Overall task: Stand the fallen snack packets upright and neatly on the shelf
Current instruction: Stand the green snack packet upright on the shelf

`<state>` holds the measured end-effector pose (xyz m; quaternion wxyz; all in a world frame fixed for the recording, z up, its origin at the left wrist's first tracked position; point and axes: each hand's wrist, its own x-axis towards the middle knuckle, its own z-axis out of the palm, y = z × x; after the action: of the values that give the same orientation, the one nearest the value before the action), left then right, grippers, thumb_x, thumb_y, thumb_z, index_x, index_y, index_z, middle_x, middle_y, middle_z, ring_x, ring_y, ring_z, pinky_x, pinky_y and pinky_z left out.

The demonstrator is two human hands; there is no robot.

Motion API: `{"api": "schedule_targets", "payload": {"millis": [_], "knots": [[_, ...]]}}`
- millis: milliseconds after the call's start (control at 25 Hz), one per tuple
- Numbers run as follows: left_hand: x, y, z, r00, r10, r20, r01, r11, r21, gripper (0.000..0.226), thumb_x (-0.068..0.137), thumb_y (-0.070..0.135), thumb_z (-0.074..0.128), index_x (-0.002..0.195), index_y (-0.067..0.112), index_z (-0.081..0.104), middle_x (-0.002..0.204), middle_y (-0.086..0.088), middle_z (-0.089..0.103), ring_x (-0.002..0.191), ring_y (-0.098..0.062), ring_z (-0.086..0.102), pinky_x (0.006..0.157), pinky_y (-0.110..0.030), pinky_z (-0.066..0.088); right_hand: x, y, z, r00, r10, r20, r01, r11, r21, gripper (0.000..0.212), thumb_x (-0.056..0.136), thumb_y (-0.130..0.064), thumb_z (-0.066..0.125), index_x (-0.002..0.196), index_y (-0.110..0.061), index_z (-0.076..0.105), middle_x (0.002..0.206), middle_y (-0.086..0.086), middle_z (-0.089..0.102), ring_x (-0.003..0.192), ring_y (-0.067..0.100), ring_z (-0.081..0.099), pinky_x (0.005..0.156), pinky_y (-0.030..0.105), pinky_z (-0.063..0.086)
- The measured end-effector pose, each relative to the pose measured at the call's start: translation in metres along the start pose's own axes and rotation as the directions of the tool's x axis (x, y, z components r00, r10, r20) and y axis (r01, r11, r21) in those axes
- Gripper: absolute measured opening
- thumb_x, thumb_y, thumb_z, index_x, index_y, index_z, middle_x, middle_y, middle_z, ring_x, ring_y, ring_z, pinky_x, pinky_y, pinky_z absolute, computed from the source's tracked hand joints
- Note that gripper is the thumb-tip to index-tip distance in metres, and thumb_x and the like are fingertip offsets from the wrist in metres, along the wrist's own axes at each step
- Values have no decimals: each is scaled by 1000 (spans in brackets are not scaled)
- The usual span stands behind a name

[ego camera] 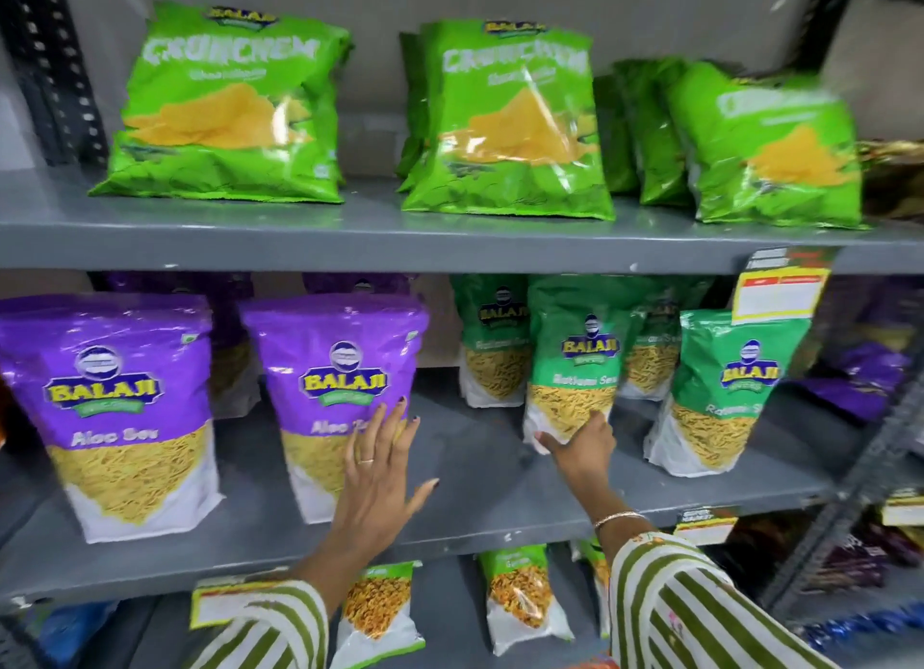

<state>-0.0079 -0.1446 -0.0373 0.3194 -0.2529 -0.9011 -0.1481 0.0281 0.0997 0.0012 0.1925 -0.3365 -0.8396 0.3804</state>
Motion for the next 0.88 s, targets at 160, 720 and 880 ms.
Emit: {"api": "schedule_targets", "payload": {"millis": [160, 720, 880], "knots": [[47, 89, 53, 932, -198, 303, 311, 867, -389, 79, 76, 40, 63, 139, 9, 26, 145, -13, 39, 136, -26, 34, 113, -38, 31, 90, 60, -18, 986, 57, 155, -72, 993, 91, 112, 44, -44, 88, 130, 7, 38, 132, 26, 48, 125, 36, 46, 104, 47, 41], [73, 122, 107, 566, -526, 634, 821, 294, -489, 50, 46, 9, 80, 84, 19, 49, 108, -18, 65, 102, -32, 62, 94, -47, 50, 93, 73, -1, 846, -168, 506, -8, 945, 327, 95, 42, -39, 90, 121, -4, 50, 113, 7, 58, 113, 25, 54, 92, 35, 44], [57, 112, 70, 571, -538, 620, 818, 313, -482, 46, 48, 7, 80, 81, 20, 51, 92, -9, 59, 92, -19, 55, 76, -31, 48, 51, 59, 0, 819, -157, 551, -39, 944, 327, 99, 39, -39, 88, 122, -6, 45, 118, 10, 59, 118, 31, 54, 93, 38, 47]]}}
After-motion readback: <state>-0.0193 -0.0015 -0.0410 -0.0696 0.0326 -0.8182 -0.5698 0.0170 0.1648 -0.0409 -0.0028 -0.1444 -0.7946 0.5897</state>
